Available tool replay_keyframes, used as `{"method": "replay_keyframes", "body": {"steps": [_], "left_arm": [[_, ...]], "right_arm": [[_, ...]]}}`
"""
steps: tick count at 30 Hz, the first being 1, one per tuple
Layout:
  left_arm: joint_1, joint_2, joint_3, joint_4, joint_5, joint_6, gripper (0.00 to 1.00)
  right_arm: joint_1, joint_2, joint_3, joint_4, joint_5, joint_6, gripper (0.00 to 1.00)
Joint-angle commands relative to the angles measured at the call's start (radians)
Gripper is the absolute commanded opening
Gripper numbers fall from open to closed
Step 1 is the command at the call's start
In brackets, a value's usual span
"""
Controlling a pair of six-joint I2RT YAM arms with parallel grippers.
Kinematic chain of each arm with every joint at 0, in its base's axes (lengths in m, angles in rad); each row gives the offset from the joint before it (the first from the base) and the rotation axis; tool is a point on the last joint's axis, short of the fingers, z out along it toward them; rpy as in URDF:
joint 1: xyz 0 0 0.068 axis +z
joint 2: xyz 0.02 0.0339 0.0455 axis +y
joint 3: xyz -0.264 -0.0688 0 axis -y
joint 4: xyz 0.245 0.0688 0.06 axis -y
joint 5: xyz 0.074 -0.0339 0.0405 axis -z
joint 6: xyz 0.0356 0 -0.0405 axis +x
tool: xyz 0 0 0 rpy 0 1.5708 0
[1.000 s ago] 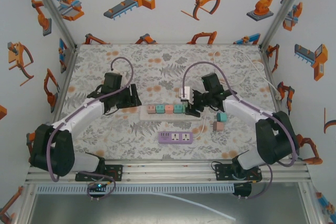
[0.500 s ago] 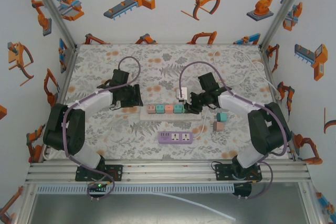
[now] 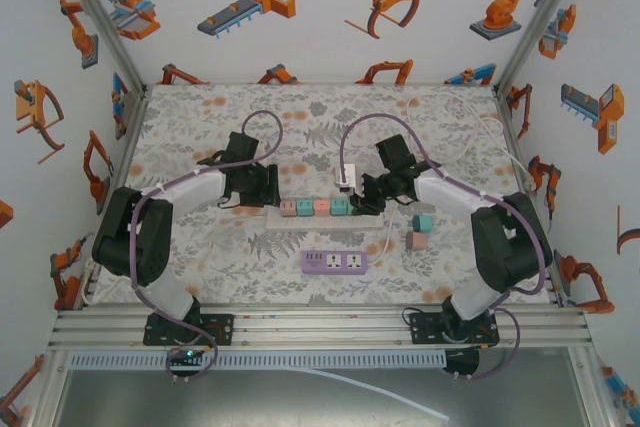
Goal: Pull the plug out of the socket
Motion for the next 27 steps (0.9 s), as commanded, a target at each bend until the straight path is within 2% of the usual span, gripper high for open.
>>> {"method": "replay_keyframes", "body": {"steps": [1,9,27], "left_arm": [[-0.02,0.037,-0.033,-0.118,-0.095,0.06,0.52],[-0.05,0.049,-0.026,-0.156,-0.21,0.087,0.5],[-0.066,0.002,0.024,-0.15,-0.2,0.091,0.5]], "right_arm": [[-0.004,-0.003,0.066,0.02,-0.051,0.023,0.17],[-0.004,-0.032,0.065,0.03,-0.051,0.028,0.14],[-0.008,-0.126,0.031,0.053,-0.042,0.076,0.11]]}}
